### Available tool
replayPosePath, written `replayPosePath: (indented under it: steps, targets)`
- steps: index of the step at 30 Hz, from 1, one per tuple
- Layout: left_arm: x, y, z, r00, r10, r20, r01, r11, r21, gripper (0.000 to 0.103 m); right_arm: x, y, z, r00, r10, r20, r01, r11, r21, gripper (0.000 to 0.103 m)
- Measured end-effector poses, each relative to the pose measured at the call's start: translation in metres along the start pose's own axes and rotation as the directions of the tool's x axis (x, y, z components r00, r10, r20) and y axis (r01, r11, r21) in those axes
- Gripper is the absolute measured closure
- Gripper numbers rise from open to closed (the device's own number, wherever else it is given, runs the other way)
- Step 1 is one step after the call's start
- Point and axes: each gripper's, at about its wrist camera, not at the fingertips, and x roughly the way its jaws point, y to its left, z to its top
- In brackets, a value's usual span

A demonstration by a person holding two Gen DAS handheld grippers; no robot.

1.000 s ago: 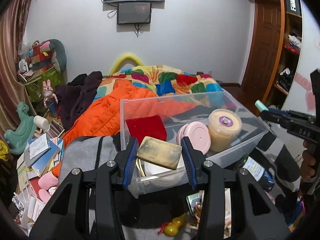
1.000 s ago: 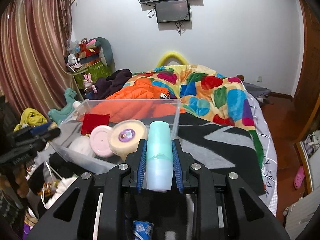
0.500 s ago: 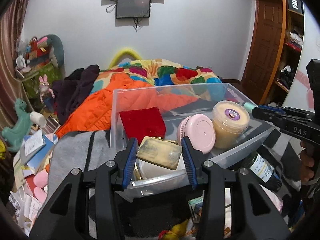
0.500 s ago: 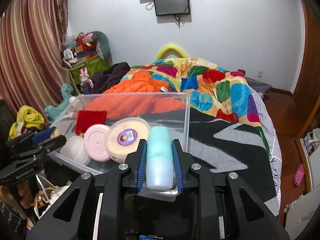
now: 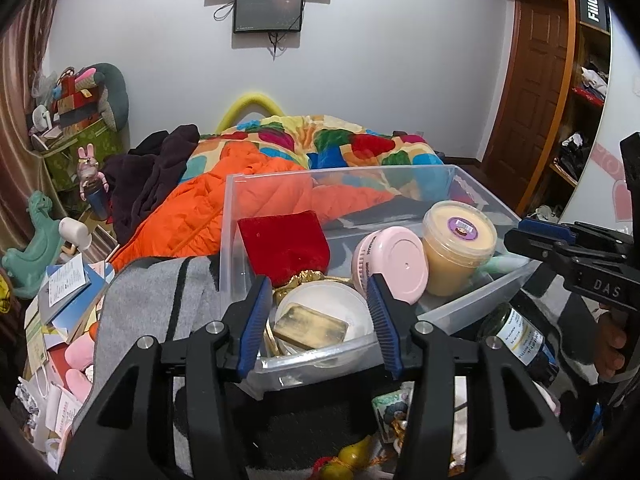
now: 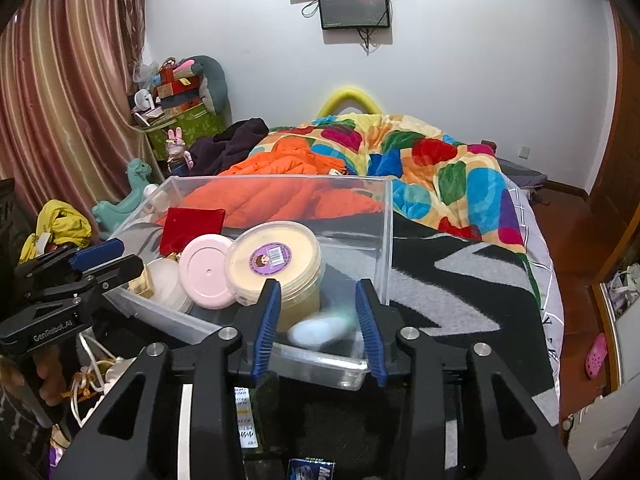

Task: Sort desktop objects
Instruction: 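Withdraw both tools from the box toward the remaining items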

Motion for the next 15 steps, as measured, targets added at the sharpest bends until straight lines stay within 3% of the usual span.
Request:
replayPosePath:
  steps: [8, 15]
  targets:
    - [-0.017, -0.009, -0.003, 0.999, 0.028, 0.022, -0.029, 0.999, 0.044, 0.037, -0.019, 0.004, -0.003, 0.999, -0.01, 0.036, 0.011, 1.0, -0.017, 0.049]
    - [-0.036, -0.013, -0.006, 0.999, 0.007, 0.036, -0.008, 0.999, 0.042, 0.027, -0.034, 0.007, -0.009, 0.999, 0.015, 0.047, -0.014, 1.0, -0.011, 0.048]
